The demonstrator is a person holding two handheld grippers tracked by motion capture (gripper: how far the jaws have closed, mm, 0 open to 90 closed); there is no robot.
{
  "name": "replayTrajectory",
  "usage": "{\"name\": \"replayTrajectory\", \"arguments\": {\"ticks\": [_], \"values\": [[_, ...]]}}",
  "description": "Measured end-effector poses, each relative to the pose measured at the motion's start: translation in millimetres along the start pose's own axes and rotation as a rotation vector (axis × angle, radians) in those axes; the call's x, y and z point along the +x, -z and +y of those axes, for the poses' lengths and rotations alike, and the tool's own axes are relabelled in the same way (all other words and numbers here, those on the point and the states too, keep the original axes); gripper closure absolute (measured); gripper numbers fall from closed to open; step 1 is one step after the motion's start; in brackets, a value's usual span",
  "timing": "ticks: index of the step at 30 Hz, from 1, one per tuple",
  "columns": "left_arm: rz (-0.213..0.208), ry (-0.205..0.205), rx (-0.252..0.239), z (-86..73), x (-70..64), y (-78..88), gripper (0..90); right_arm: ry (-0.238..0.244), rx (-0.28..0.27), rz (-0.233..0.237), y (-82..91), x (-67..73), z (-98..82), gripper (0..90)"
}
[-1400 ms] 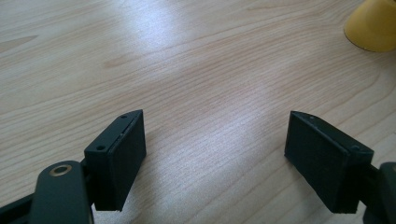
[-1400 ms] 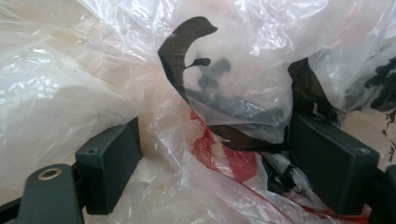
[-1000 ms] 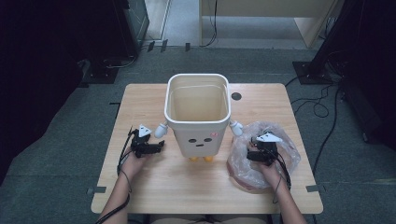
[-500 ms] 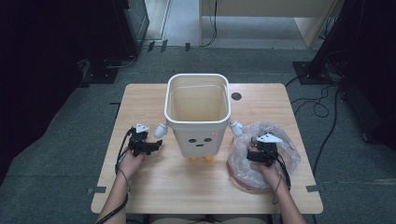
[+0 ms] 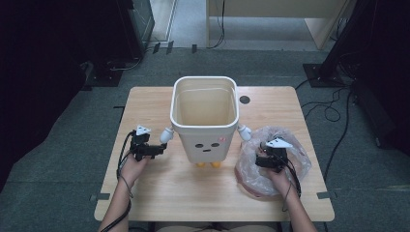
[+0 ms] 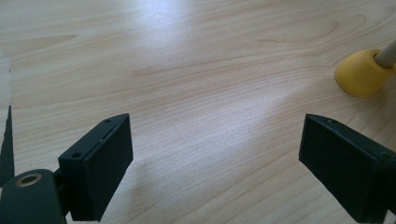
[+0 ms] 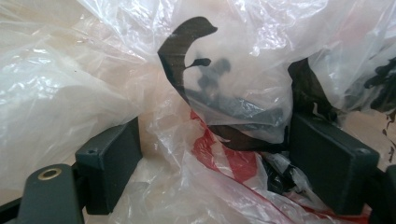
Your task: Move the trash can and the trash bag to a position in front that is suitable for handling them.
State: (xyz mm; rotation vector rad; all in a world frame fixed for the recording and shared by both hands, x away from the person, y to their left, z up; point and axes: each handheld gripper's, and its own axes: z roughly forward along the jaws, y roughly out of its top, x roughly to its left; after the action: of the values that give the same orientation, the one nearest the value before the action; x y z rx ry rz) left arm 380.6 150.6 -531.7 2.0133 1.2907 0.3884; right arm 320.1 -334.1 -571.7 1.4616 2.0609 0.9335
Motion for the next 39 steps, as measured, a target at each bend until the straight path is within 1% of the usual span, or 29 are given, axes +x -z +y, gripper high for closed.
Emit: {"name": "replayTrajectory", "arguments": {"ticks": [1, 5, 6, 8, 9, 10, 13, 17, 19, 21, 24, 29, 31, 32, 35, 37, 39], "values": [[-0.017, 0.000, 0.011, -0.1, -0.4, 0.2, 10.3, 0.000, 0.000, 0.000, 0.2, 0.0, -0.1, 17.6], [-0.024, -0.003, 0.029, 1.0, -1.0, 0.8, 10.3, 0.000, 0.000, 0.000, 0.2, 0.0, -0.1, 17.5], [-0.033, 0.003, 0.033, 1.5, -0.9, 1.3, 10.3, 0.000, 0.000, 0.000, 0.2, 0.0, -0.1, 17.6], [-0.056, 0.026, 0.040, 2.6, -0.1, 3.3, 10.3, 0.000, 0.000, 0.000, 0.2, 0.0, -0.1, 17.6], [-0.072, 0.046, 0.044, 3.3, 0.4, 4.0, 10.3, 0.000, 0.000, 0.000, 0.2, 0.0, -0.1, 17.6], [-0.102, 0.073, 0.063, 4.8, 1.8, 5.6, 10.3, 0.000, 0.000, 0.000, 0.2, 0.0, -0.1, 17.6], [-0.103, 0.074, 0.062, 6.0, 1.5, 7.3, 10.3, 0.000, 0.001, 0.000, 0.2, 0.0, -0.1, 17.6], [-0.113, 0.046, 0.069, 8.8, -1.1, 10.6, 10.3, 0.000, 0.001, 0.000, 0.2, 0.0, -0.1, 17.5], [-0.105, 0.032, 0.079, 10.1, -2.9, 11.4, 10.3, 0.000, 0.001, 0.000, 0.2, 0.0, -0.1, 17.6], [-0.107, 0.024, 0.083, 12.1, -4.7, 13.3, 10.3, 0.000, 0.001, 0.000, 0.2, 0.0, -0.1, 17.6], [-0.114, 0.031, 0.086, 13.7, -5.5, 14.8, 10.3, 0.000, 0.001, 0.000, 0.1, 0.0, -0.1, 17.6], [-0.108, 0.033, 0.087, 17.2, -6.7, 19.0, 10.3, -0.001, 0.000, 0.000, 0.1, 0.1, -0.1, 17.6], [-0.118, 0.038, 0.083, 18.6, -6.6, 21.1, 10.3, 0.000, 0.001, 0.000, 0.2, 0.0, -0.1, 17.5], [-0.112, 0.040, 0.089, 20.4, -6.3, 23.8, 10.3, 0.000, 0.001, 0.000, 0.2, 0.0, -0.1, 17.5], [-0.109, 0.031, 0.085, 22.1, -6.1, 27.1, 10.3, 0.000, 0.001, 0.000, 0.1, 0.0, 0.0, 17.5], [-0.129, 0.041, 0.074, 24.6, -5.1, 31.6, 10.3, 0.000, 0.001, 0.000, 0.1, 0.0, 0.0, 17.5], [-0.134, 0.045, 0.071, 25.3, -4.9, 32.8, 10.3, 0.000, 0.001, 0.000, 0.1, 0.0, 0.0, 17.5]]}}
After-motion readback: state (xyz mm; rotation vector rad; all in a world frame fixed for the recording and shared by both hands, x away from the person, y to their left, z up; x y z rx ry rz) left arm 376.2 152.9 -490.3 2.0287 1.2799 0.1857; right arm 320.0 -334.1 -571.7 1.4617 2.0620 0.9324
